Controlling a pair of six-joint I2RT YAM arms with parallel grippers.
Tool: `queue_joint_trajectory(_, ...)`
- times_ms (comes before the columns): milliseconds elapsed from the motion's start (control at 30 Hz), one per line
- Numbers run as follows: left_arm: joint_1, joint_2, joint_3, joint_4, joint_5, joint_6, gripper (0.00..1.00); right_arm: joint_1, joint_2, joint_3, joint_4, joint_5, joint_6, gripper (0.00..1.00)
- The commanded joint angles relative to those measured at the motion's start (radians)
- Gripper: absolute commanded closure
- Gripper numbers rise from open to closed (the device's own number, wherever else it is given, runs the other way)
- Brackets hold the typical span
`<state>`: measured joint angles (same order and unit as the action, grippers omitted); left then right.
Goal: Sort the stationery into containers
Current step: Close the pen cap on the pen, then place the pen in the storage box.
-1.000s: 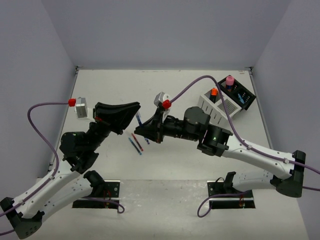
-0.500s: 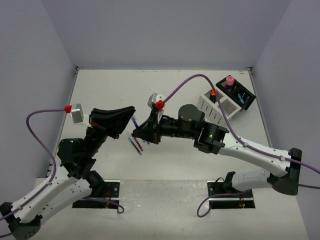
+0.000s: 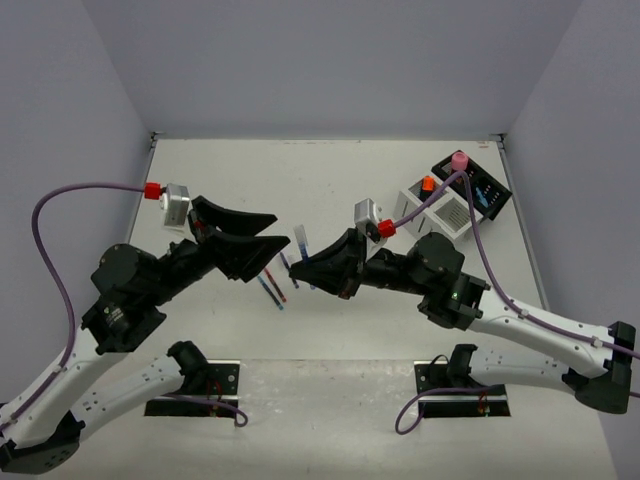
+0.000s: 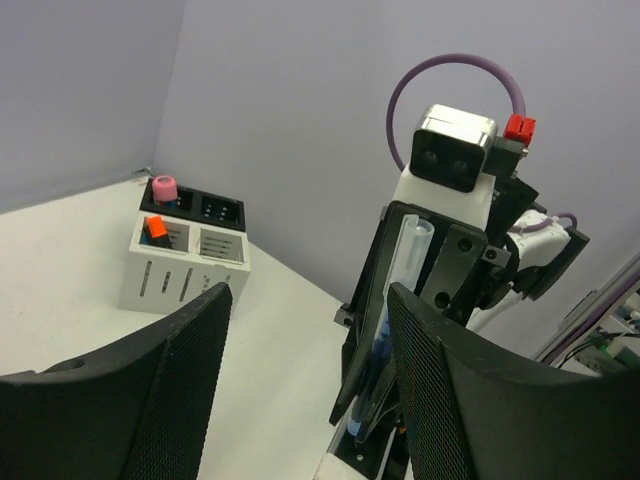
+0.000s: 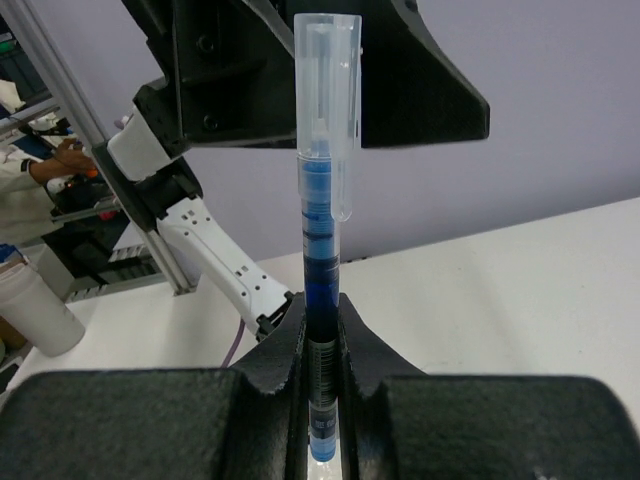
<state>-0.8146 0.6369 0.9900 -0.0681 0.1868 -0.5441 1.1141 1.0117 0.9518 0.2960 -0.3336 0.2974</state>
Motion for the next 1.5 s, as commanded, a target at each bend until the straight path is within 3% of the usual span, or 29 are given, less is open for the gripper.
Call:
queue_joint_trajectory(0,0.002,0.037,0.075,-0.010,0.102,0.069,0.34,0.001,-0.030,-0.025,0.047,0.000,-0.007,1.00)
queue_joint_trajectory(233,0.002,0.084,0.067,0.127,0.247,0.066,0.41,0.001,-0.025,-0.002,-0.027,-0.015,-0.012,1.00)
queue_joint_trajectory(467,0.002,0.119,0.052,0.169,0.225,0.055,0.50,0.001,-0.030,0.007,-0.043,-0.018,-0.016,1.00)
queue_joint_trajectory(567,0.002,0.144,0.047,0.165,0.230,0.053,0.78,0.001,-0.034,0.010,-0.043,-0.007,-0.022,1.00)
queue_joint_trajectory(633,0.001,0.147,0.034,0.166,0.238,0.050,0.83,0.000,-0.033,0.021,-0.050,-0.004,-0.026,1.00)
queue_joint_trajectory(700,0.002,0.149,0.021,0.168,0.241,0.047,0.97,0.001,-0.031,0.031,-0.051,0.010,-0.030,1.00)
queue_joint_trajectory(733,0.001,0.149,0.012,0.168,0.241,0.043,0.99,0.001,-0.031,0.034,-0.041,0.021,-0.028,1.00)
queue_joint_trajectory(867,0.000,0.140,-0.059,0.185,0.250,0.006,1.00,0.000,-0.035,0.056,0.029,0.068,-0.018,1.00)
queue_joint_trajectory(1033,0.001,0.097,-0.378,0.452,0.220,-0.158,1.00,-0.001,-0.033,0.057,0.281,0.288,-0.008,1.00)
queue_joint_trajectory(1200,-0.064,0.108,-0.521,0.593,0.171,-0.223,1.00,-0.019,0.054,0.176,0.296,0.319,-0.016,1.00)
queue_joint_trajectory(1267,-0.102,0.111,-0.510,0.576,0.134,-0.195,1.00,-0.021,0.085,0.203,0.251,0.303,-0.035,1.00)
queue_joint_trajectory(1467,-0.114,0.078,-0.319,0.285,0.081,-0.035,1.00,-0.022,0.118,0.085,0.157,0.216,-0.063,1.00)
